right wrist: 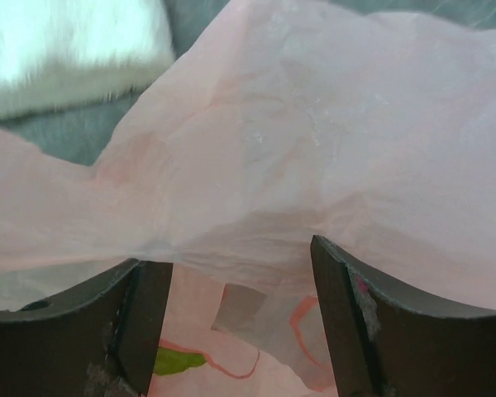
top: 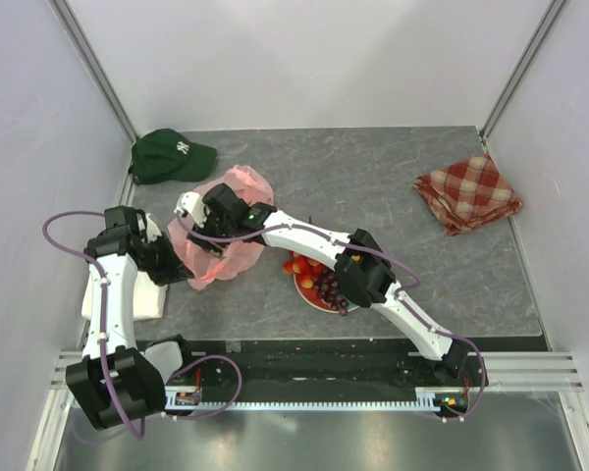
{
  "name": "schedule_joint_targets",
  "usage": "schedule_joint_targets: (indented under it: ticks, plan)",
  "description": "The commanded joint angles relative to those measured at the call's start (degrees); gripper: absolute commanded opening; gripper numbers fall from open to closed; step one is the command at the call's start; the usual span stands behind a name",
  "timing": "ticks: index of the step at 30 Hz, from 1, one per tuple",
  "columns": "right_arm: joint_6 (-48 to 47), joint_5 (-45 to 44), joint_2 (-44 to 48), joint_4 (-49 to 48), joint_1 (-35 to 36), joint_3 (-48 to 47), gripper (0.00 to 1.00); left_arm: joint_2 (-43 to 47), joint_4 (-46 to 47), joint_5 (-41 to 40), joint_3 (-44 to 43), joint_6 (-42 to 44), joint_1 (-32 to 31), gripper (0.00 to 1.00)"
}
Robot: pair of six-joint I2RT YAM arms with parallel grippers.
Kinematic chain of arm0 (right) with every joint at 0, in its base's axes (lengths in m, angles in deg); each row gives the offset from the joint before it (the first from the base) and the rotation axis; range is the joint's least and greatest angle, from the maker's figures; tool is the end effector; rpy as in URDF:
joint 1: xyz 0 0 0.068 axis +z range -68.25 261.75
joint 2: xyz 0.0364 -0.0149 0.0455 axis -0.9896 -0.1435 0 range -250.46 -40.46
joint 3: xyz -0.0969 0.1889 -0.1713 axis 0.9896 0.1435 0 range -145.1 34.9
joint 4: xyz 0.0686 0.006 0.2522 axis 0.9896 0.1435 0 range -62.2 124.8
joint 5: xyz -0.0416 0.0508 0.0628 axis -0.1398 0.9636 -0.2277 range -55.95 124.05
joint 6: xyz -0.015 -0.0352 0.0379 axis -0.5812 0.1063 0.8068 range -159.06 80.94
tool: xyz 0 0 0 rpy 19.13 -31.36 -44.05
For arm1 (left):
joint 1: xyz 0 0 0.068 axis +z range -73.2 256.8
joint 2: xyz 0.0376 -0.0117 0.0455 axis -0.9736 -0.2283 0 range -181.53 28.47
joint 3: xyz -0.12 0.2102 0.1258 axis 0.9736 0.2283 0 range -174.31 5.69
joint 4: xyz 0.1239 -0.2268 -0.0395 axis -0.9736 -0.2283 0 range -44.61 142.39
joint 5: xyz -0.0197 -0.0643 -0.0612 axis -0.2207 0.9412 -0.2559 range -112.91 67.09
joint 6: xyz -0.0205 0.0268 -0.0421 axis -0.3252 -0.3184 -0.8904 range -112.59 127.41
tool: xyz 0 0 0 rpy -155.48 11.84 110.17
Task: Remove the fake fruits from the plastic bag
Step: Adjust the plastic bag at the center of the board.
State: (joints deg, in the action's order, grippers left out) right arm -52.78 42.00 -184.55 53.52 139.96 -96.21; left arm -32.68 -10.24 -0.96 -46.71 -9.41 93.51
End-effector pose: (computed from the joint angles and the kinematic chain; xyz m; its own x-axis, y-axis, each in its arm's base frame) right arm 0.2967 0.4881 0.2035 -0.1069 -0.6182 -0.7787 -0.9511 0.2918 -0.1010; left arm 0.1743 0.0385 0.2653 -0.8248 -0.5278 -0.2030 -0.4085 0.8043 -0.4315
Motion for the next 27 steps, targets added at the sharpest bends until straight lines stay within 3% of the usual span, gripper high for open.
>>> schedule_joint_targets:
  ticks: [1, 6, 10, 18, 25, 27]
  plan:
    - [6.67, 2.34, -1.1, -6.28, -2.67, -5.12, 0.75, -0.11, -1.62, -1.03, -0.15, 2.58, 0.69, 0.02]
    - [8.46, 1.73, -2.24, -8.75, -4.43, -3.89, 0.73, -0.29, -1.62, 0.53, -5.6, 4.6, 1.92, 0.02]
    - [2.48, -10.98, -5.66, -11.37, -4.69, -5.81, 0.72, -1.87, 0.05, 6.24, -14.98, 7.23, 1.92, 0.02]
    - [0.88, -18.66, -7.52, -16.74, -12.93, -11.45, 0.68, -13.36, 7.15, 10.38, -27.65, 4.61, 1.49, 0.01]
    - [0.8, -17.0, -1.47, -20.52, -16.2, -12.59, 0.68, -25.06, 7.79, 14.85, -54.77, 7.58, 0.87, 0.02]
    - [1.49, -17.09, 0.03, -20.35, -16.2, -12.51, 0.68, -25.78, 8.22, 16.71, -58.76, 8.46, 0.87, 0.02]
